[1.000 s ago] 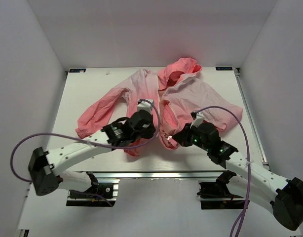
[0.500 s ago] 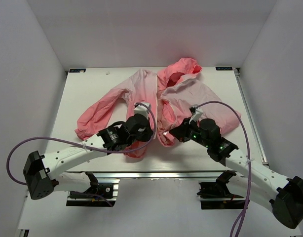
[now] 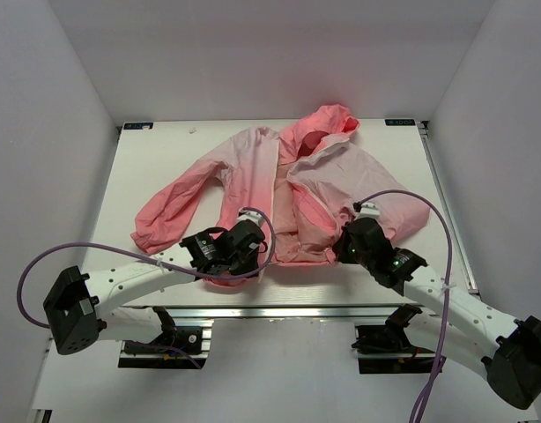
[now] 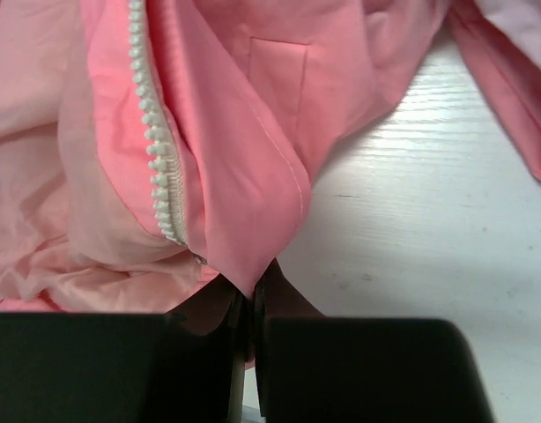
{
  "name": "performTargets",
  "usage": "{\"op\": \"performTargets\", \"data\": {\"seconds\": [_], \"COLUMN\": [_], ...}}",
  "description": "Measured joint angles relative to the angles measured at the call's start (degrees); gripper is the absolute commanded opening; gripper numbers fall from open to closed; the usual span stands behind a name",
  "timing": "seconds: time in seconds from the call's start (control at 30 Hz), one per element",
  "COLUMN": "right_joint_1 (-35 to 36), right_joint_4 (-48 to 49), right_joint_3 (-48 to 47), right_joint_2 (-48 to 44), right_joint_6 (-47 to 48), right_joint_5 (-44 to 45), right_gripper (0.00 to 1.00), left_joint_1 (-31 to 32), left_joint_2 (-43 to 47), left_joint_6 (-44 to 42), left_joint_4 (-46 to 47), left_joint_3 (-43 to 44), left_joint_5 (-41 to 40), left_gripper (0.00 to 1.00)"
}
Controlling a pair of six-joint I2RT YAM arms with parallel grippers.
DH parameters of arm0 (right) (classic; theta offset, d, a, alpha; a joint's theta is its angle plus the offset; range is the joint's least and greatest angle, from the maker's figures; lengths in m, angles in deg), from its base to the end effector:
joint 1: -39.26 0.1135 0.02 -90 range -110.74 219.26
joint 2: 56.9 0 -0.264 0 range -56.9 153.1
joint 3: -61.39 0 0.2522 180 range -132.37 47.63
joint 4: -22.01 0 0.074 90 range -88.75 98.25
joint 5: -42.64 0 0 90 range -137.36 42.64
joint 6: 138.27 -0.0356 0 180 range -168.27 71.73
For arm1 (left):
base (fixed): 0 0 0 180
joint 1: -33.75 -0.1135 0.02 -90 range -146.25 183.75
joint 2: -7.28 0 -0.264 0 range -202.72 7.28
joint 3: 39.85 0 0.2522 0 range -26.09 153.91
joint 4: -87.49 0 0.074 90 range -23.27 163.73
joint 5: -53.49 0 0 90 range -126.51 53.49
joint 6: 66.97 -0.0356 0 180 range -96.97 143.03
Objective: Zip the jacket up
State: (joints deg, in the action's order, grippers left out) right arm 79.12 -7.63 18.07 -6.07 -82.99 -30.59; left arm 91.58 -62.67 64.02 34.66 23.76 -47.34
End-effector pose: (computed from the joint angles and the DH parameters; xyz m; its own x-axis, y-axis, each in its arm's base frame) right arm 0.1520 0.1135 0.2199 -0.6300 0.1844 -0.7544 -0.0953 0.9457 0.3108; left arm 0.1313 -0.1962 0.2401 -0.8568 0.1522 -0.4927 0.2890 0.9330 -0.2144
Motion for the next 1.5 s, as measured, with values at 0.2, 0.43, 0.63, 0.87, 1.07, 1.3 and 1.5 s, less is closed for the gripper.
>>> {"op": "performTargets", "data": {"seconds": [0.2,0.43,0.63,0.87,1.07,1.3,1.5], "right_joint_1": [-1.8,-10.2,-16.5,-20.3,-20.8,-20.8,-20.8], "right_joint_4": [-3.1,-5.8,-6.3,-7.0,-6.5,-1.4,5.5], "right_joint_3": [-0.3,-1.0,-1.4,-1.4,-1.4,-0.4,0.1], "right_joint_2": [1.0,2.4,1.7,1.7,0.8,-4.6,-8.8], "right_joint_6": [0.0,-1.2,-0.7,2.1,5.2,12.2,16.7], "right_joint_5": [4.0,3.8,0.5,2.3,-0.5,-14.8,-30.9], "right_gripper": [0.00,0.00,0.00,0.00,0.00,0.00,0.00], "left_joint_1": [0.0,0.0,0.0,-0.4,-0.7,-0.7,-1.7], "left_joint_2": [0.4,2.9,3.2,3.6,2.7,-0.5,-1.5], "left_joint_6": [-0.7,-0.9,-0.4,-1.2,-2.1,-3.5,-5.3], "left_joint_4": [-2.0,-3.4,-4.2,-8.4,-9.2,-6.6,-2.6], "left_joint_3": [0.6,2.1,2.2,1.2,-0.6,-0.4,4.6], "left_joint_5": [2.9,3.1,3.1,3.2,4.9,7.4,8.1], "left_gripper": [0.13,0.15,0.21,0.31,0.20,0.00,0.00]}}
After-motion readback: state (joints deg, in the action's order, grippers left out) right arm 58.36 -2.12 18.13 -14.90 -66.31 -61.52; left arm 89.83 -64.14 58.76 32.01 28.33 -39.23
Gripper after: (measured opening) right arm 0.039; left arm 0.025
